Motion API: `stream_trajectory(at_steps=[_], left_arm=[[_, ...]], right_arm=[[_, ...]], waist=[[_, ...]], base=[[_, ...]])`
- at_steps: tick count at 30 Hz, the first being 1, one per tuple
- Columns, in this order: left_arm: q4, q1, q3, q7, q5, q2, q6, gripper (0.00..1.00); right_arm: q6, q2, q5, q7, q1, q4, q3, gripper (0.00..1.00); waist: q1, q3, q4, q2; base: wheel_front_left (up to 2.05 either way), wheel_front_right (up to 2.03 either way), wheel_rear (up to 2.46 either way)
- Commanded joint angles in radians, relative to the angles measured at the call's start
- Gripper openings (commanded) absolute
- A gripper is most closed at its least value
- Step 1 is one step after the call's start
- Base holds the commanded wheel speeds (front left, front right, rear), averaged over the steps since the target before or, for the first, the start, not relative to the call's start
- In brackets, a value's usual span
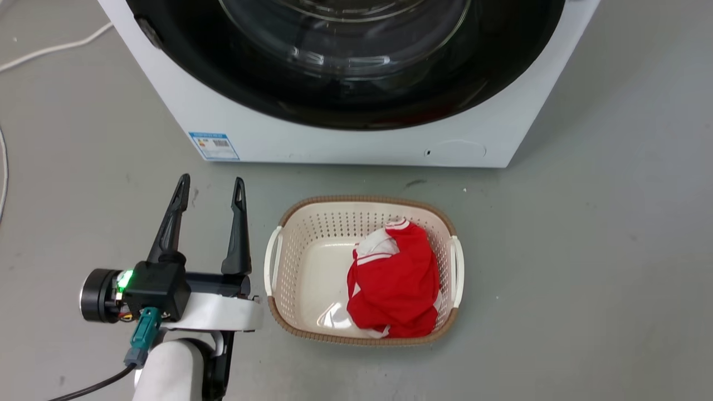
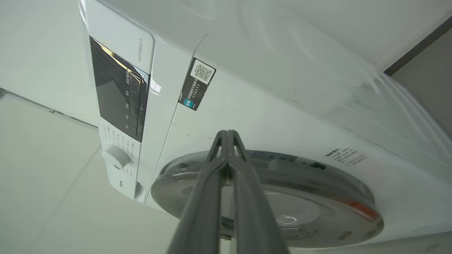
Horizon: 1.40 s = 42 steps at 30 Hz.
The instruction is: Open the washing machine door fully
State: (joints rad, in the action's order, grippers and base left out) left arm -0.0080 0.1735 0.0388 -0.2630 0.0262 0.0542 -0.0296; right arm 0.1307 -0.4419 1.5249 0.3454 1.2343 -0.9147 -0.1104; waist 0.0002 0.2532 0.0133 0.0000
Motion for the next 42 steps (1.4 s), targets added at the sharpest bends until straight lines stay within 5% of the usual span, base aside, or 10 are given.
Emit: stream_trajectory(at_steps=[1, 19, 29, 42], left_arm=[[-0.007, 0.018, 0.004, -0.002, -0.005, -0.001, 0.002, 1.00], [-0.041, 0.122, 0.050, -0.002, 0.000, -0.004, 0.034, 1.00], [-0.039, 0.143, 0.066, -0.002, 0.001, -0.004, 0.041, 1.00], [-0.022, 0.154, 0.077, -0.002, 0.011, -0.004, 0.048, 1.00]], right_arm=[[0.000, 0.006, -0.014, 0.024, 0.034, -0.019, -0.019, 0.00], [0.000, 0.064, -0.135, 0.190, 0.260, -0.128, -0.148, 0.00], [0.000, 0.073, -0.156, 0.203, 0.283, -0.139, -0.155, 0.00], [0.000, 0.088, -0.091, 0.371, 0.223, -0.079, -0.140, 0.00]], waist=[[-0.0002, 0.033, 0.011, 0.0000], [-0.0002, 0.199, 0.041, 0.0000], [-0.0002, 0.233, 0.049, 0.0000], [-0.0002, 0.224, 0.041, 0.0000]], base=[[0.00, 0.00, 0.00], [0.00, 0.00, 0.00], [0.00, 0.00, 0.00], [0.00, 0.00, 0.00]])
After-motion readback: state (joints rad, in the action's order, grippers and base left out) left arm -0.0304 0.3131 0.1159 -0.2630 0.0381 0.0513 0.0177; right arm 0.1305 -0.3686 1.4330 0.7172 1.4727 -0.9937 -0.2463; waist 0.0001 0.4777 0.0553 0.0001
